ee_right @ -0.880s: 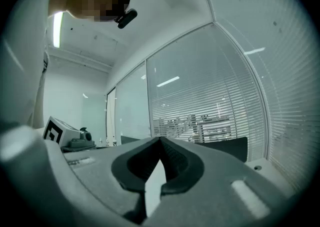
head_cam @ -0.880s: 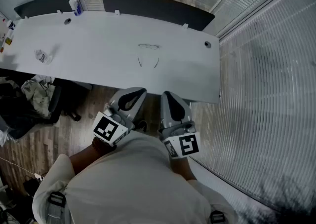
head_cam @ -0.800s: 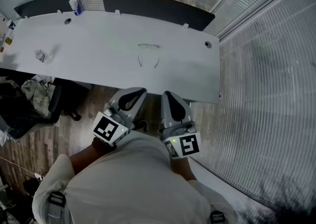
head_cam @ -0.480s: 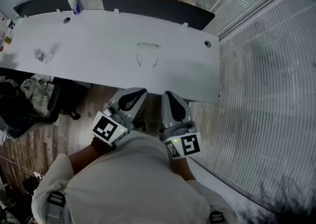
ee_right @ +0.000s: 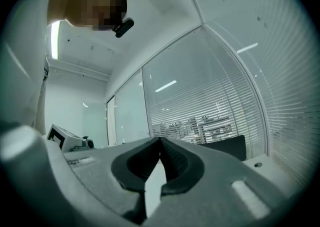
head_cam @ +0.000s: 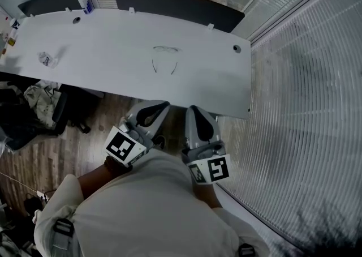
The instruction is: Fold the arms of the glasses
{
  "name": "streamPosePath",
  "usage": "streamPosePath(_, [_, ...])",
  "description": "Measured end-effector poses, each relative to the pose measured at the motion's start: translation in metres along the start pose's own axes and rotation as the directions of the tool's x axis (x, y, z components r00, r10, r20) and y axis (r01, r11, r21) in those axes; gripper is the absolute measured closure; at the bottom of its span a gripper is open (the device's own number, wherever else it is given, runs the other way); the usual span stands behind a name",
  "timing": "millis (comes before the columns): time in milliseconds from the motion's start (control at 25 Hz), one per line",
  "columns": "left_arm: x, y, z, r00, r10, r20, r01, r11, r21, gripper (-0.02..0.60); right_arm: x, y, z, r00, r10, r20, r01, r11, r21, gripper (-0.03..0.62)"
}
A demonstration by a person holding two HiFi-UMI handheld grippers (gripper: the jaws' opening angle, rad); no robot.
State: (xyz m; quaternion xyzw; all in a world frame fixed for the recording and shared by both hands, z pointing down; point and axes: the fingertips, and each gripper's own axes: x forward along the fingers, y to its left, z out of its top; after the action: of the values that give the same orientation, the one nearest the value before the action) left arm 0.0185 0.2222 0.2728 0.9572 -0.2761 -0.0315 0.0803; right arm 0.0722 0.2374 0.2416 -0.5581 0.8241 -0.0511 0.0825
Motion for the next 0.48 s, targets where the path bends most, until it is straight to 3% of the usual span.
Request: streamPosePath(480, [0.015, -0.027, -0.015, 0.999, 0.044, -0.022, -0.045, 0.999, -0.008, 0.578, -0.023, -0.02, -0.002, 0.999, 0.033, -0.004, -0.033, 0.999, 0.021, 0.594])
